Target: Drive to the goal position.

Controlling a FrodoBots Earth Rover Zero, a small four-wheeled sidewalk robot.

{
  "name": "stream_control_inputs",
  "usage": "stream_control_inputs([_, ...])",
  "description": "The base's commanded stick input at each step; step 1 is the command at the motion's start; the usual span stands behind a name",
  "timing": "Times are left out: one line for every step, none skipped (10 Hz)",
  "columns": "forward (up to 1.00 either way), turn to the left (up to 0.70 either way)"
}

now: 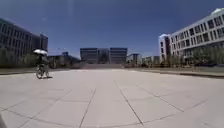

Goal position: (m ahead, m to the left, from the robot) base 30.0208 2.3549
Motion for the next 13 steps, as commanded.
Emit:
stream_control_inputs([0.48,0.00])
stream_control_inputs([0.48,0.00])
stream_control_inputs([0.48,0.00])
stream_control_inputs([0.48,0.00])
stream_control_inputs([0.48,0.00])
stream_control_inputs([0.52,0.00])
stream_control_inputs([0.56,0.00])
stream_control_inputs([0.60,0.00])
stream_control_inputs([0.64,0.00])
stream_control_inputs([0.70,0.00])
stream_control_inputs([0.70,0.00])
stream_control_inputs([0.70,0.00])
stream_control_inputs([0.70,0.00])
